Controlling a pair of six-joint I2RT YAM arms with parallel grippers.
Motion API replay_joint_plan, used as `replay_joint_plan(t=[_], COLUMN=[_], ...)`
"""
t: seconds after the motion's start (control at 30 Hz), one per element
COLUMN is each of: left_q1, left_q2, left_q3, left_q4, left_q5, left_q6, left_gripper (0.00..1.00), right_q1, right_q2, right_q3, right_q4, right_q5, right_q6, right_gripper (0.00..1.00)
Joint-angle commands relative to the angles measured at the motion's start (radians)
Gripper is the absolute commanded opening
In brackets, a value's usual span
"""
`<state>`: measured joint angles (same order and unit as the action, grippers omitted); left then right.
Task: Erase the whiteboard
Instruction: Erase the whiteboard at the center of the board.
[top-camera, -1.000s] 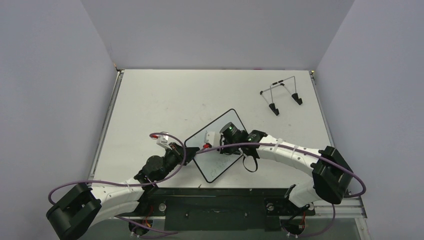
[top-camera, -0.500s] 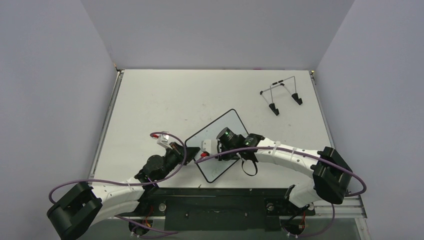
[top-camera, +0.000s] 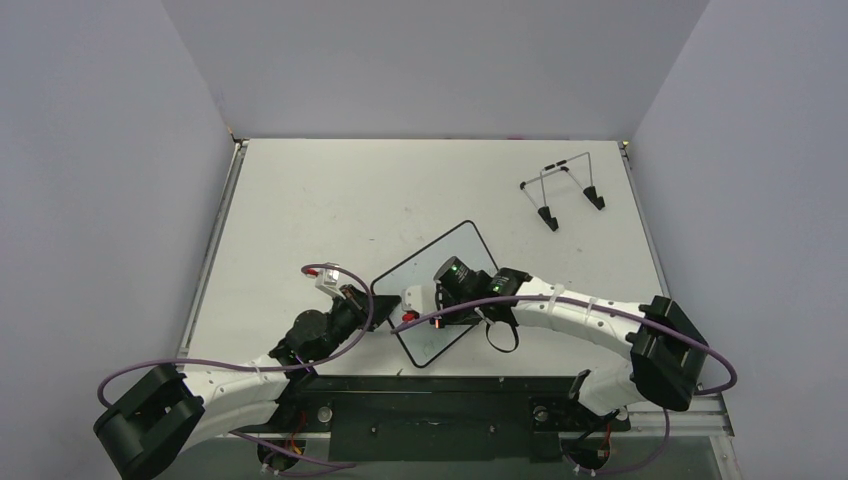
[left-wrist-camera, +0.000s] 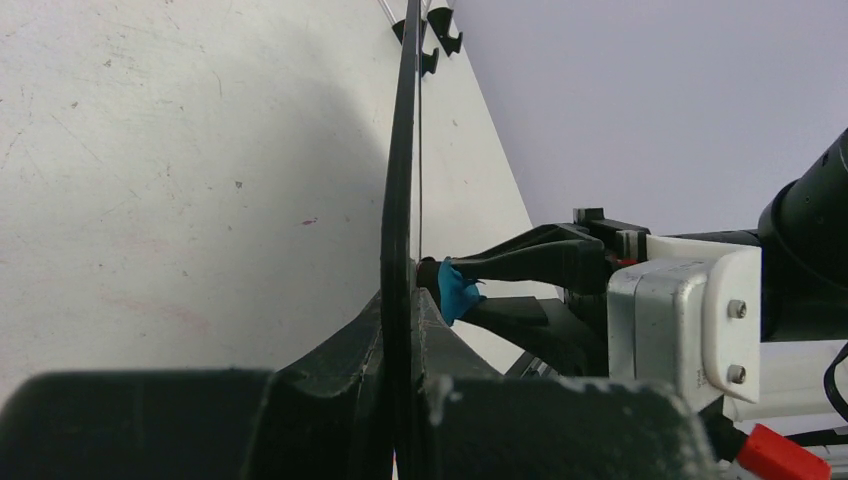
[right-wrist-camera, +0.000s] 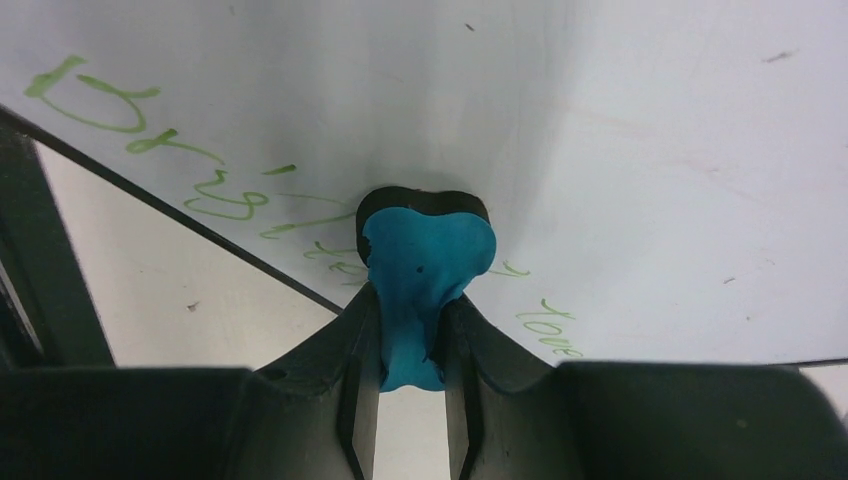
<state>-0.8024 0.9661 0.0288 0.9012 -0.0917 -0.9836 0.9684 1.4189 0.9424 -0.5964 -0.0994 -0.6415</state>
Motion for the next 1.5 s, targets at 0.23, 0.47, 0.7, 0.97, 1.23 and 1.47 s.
replay_joint_plan(t=[0.23,0.47,0.7,0.97,1.23,1.47], left_q1=[0.0,-0.001,0.0,-0.001,0.0,-0.001], left_q2=[-0.031,-0.021,-0.035,-0.015,-0.045,-0.046], left_q3=[0.058,0.055,0.057,0.064,0.053,0.057], left_q4=[0.124,0.139,0.127,0.136,0.124,0.117], left_q5=[0.019,0.019,0.018,0.029,0.019,0.022], left_q6=[-0.011,-0.015,-0.013,-0.011,-0.014,-0.008], left_gripper=[0.0,0.0,0.0,0.0,0.0,0.0], right_q1=[-0.133,0.013,-0.138,-0.023,-0.075,-0.081], right_q2=[-0.018,0.025,0.023,0.031,0.032,0.028], right_q3=[0.004,0.023,0.016,0.011,0.018,0.023], right_q4=[0.106,-0.049,0.112,-0.02,0.039,-0.043], right_q5=[0.095,-0.063,0.19,0.007,0.115,-0.007], right_q6=[0.084,-0.048,0.107,-0.018,0.036,-0.011], right_gripper=[0.0,0.0,0.0,0.0,0.0,0.0])
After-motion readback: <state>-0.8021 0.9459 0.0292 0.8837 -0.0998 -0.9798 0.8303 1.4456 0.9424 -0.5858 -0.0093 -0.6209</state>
